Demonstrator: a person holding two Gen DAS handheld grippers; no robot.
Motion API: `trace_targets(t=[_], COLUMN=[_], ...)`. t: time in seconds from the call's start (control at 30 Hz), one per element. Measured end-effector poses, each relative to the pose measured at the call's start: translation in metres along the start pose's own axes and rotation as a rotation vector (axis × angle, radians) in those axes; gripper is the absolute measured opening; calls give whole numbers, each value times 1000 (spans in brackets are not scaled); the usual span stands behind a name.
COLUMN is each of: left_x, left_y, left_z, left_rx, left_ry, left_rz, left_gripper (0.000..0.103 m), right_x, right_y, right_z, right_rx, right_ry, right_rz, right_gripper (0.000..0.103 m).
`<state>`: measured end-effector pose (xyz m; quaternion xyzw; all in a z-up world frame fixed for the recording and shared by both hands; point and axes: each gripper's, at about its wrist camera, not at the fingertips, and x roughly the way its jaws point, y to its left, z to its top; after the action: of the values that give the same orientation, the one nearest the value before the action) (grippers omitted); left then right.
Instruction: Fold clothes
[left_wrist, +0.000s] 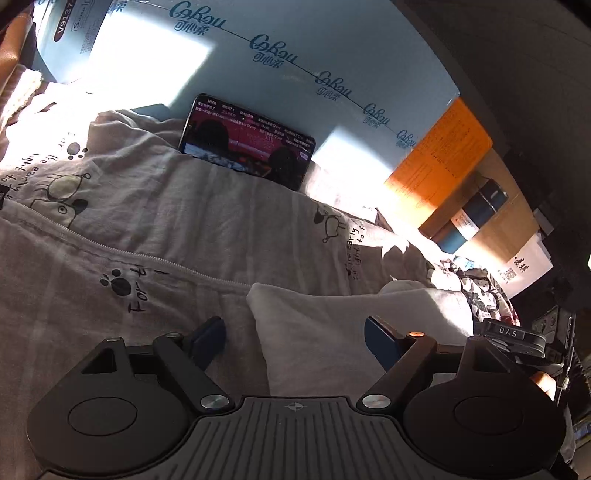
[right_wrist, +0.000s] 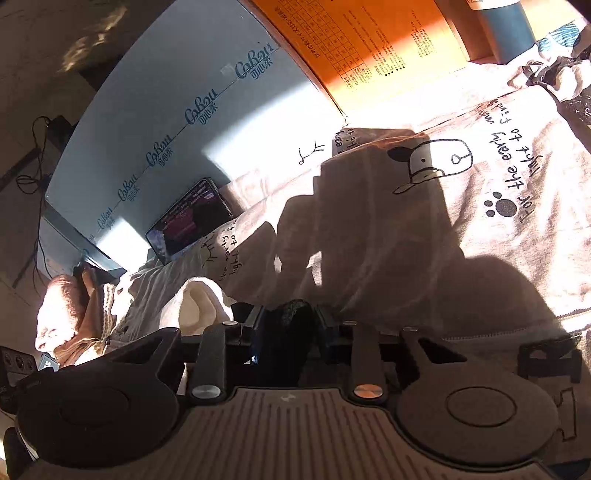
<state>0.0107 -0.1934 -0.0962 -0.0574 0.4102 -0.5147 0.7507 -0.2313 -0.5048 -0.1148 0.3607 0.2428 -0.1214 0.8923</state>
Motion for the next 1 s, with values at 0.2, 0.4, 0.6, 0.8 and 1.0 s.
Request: trace_targets(t=[0.2, 0.4, 0.6, 0.8, 1.0], left_x=[0, 15, 44, -5, -78], left_y=[-27, -55, -65, -62, -74], left_z=[0, 31, 34, 34, 8], left_rx=[192, 398, 587, 679, 868], left_ry=[-42, -82, -7, -36, -25], left_rz=[18, 68, 259, 423, 678], left_gripper=[15, 7, 40, 74, 78], right_x=[-5, -12, 5, -10, -32], right_y=[19, 15, -3, -11, -9], right_z=[-4, 13, 12, 11, 10], right_rx=[-124, -122, -87, -36, 6], right_ry=[-57, -148, -109, -166, -250], right_rz=[-9, -87, -146, -144, -80], right_gripper=[13, 13, 14, 32, 47])
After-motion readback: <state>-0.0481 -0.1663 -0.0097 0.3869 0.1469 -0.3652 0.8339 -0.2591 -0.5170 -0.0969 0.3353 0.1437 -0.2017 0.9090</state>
